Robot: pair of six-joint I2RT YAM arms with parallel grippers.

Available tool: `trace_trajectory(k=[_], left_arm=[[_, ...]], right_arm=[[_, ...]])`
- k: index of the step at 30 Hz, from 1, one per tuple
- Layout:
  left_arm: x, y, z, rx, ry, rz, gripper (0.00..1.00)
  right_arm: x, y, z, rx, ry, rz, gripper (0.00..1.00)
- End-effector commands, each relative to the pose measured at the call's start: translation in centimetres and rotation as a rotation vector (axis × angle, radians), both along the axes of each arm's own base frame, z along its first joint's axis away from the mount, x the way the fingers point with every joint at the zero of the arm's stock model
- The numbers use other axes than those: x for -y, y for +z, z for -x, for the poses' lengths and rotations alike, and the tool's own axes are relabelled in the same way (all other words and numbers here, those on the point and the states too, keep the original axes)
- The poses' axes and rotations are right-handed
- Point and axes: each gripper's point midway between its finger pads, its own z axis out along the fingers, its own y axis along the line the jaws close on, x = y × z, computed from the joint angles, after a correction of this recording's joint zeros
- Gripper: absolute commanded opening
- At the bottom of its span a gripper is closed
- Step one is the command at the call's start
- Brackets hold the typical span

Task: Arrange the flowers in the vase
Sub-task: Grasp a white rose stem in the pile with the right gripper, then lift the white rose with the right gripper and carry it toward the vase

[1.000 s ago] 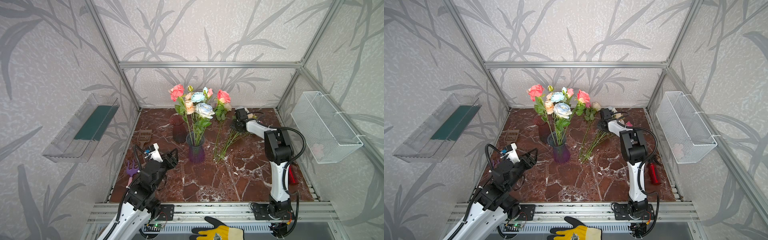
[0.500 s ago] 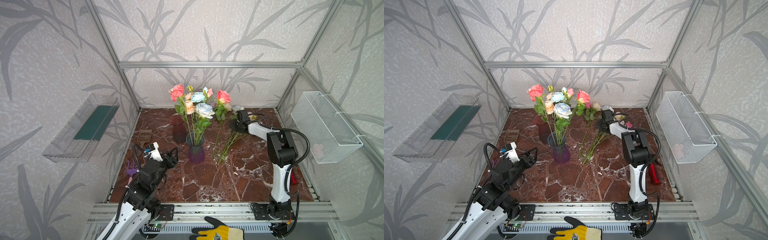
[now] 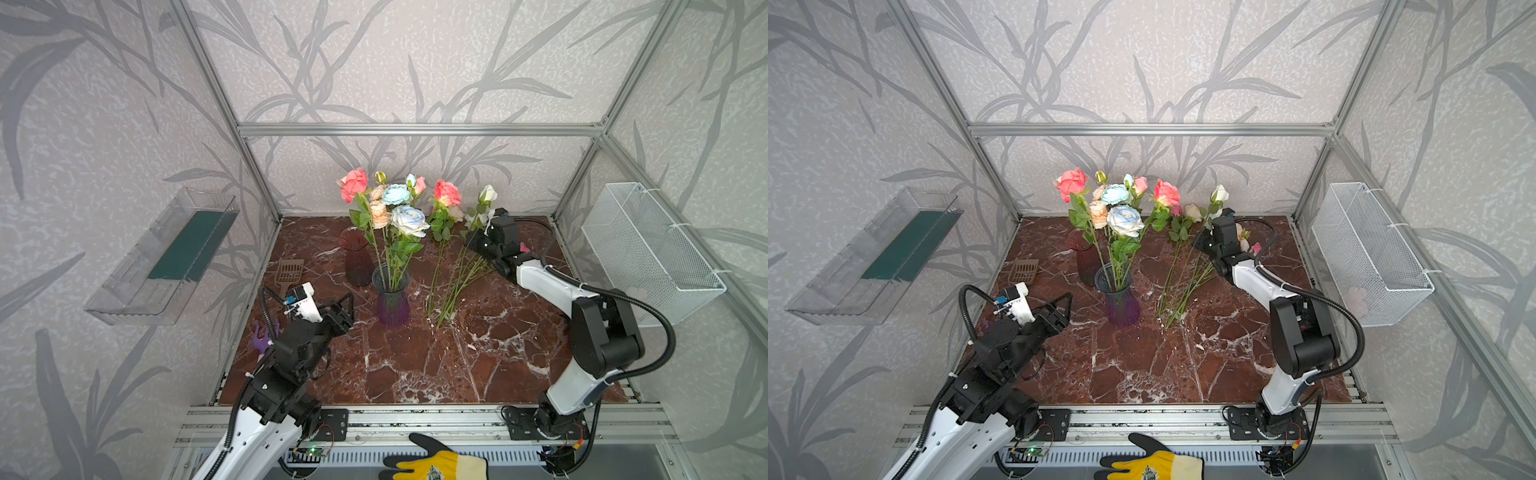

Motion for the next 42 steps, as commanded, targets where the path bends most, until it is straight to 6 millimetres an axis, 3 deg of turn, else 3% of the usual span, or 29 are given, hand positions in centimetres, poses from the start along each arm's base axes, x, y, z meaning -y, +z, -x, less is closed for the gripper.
trace_trajectory(k=[1, 10, 16, 20, 26, 29, 33, 38, 42], left_arm=[[-0.5, 1.4, 0.4, 0.019, 0.013, 0.008, 0.68], [0.8, 1.4, 0.1, 0.002, -0.046, -0.004, 0.68], [1.5, 2.1, -0.5, -0.012, -0.076, -0.039, 0.68], [1.7, 2.7, -0.9, 0.005, -0.074, -0.036, 0.68], [1.5, 2.5, -1.3, -0.003, -0.053, -0.04, 0.68], [1.3, 1.8, -1.3, -0.02, -0.041, -0.048, 0.68], [1.2, 1.2, -1.2, -0.029, -0.036, -0.053, 0.68], [1.1, 1.2, -1.2, -0.025, -0.037, -0.06, 0.68], [1.1, 1.3, -1.1, -0.018, -0.041, -0.065, 0.69]], right_arm=[[-0.2, 6.1, 2.0, 0.204, 0.013, 0.001, 0.0], [-1.0, 11.9, 12.9, 0.471, 0.076, 0.102, 0.0], [0.0, 16.3, 18.9, 0.66, 0.067, 0.085, 0.0], [-0.7, 21.1, 21.3, 0.808, 0.09, 0.033, 0.0], [-4.2, 29.7, 24.6, 1.052, 0.177, -0.072, 0.0], [-5.8, 33.3, 25.7, 1.15, 0.194, -0.109, 0.0], [-7.7, 35.7, 26.0, 1.237, 0.19, -0.148, 0.0], [-8.9, 36.9, 25.2, 1.307, 0.13, -0.144, 0.0], [-10.2, 36.2, 23.4, 1.309, 0.08, -0.105, 0.0]])
